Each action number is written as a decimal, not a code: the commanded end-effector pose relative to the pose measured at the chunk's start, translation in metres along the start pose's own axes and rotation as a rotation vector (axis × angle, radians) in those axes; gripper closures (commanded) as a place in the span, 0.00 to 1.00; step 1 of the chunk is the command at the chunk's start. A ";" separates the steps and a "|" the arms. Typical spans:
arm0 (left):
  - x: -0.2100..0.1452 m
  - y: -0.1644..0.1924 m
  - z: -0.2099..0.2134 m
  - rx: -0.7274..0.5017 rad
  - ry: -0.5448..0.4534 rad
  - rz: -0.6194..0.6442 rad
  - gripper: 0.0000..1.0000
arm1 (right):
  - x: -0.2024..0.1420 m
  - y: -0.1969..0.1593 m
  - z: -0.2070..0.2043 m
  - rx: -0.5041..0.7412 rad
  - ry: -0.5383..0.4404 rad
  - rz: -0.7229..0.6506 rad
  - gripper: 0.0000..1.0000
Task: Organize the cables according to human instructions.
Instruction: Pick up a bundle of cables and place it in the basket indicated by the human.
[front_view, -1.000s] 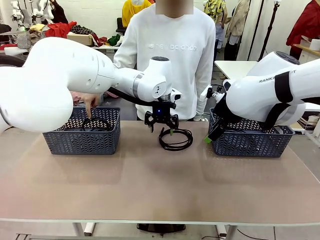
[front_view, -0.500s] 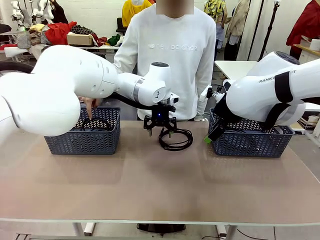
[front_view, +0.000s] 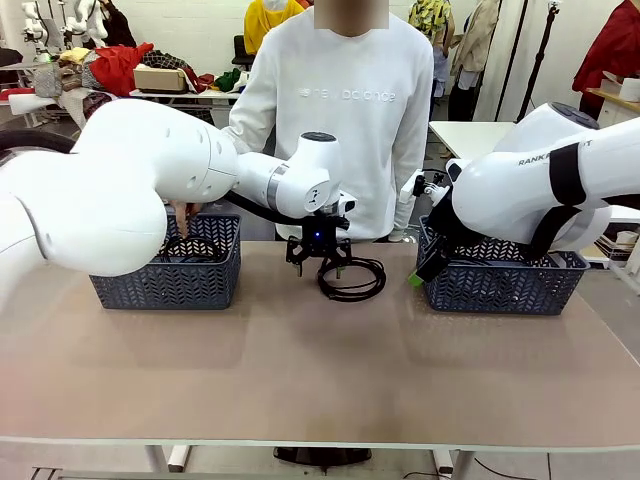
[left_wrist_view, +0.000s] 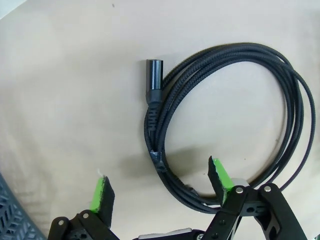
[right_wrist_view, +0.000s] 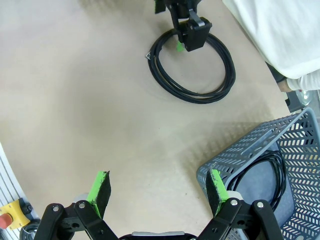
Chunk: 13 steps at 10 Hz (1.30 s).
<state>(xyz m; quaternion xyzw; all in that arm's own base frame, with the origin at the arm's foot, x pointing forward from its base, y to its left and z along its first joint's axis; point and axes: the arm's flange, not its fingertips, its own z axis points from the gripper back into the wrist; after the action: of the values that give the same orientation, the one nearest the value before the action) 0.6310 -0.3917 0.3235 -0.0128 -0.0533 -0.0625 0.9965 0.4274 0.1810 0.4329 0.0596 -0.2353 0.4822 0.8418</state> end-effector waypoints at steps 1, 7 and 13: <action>0.002 0.002 -0.003 -0.010 -0.030 0.021 0.00 | 0.001 0.000 0.001 -0.008 0.003 0.006 0.00; 0.003 0.001 -0.010 -0.013 -0.024 0.003 0.00 | 0.001 0.000 0.001 -0.008 0.003 0.006 0.00; 0.004 0.002 -0.010 -0.036 -0.015 0.010 0.42 | 0.001 0.000 0.001 -0.008 0.003 0.006 0.00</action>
<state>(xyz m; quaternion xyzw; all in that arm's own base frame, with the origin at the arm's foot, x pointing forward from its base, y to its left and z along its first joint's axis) 0.6347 -0.3929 0.3139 -0.0184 -0.0575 -0.0617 0.9963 0.4274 0.1810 0.4329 0.0596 -0.2353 0.4822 0.8418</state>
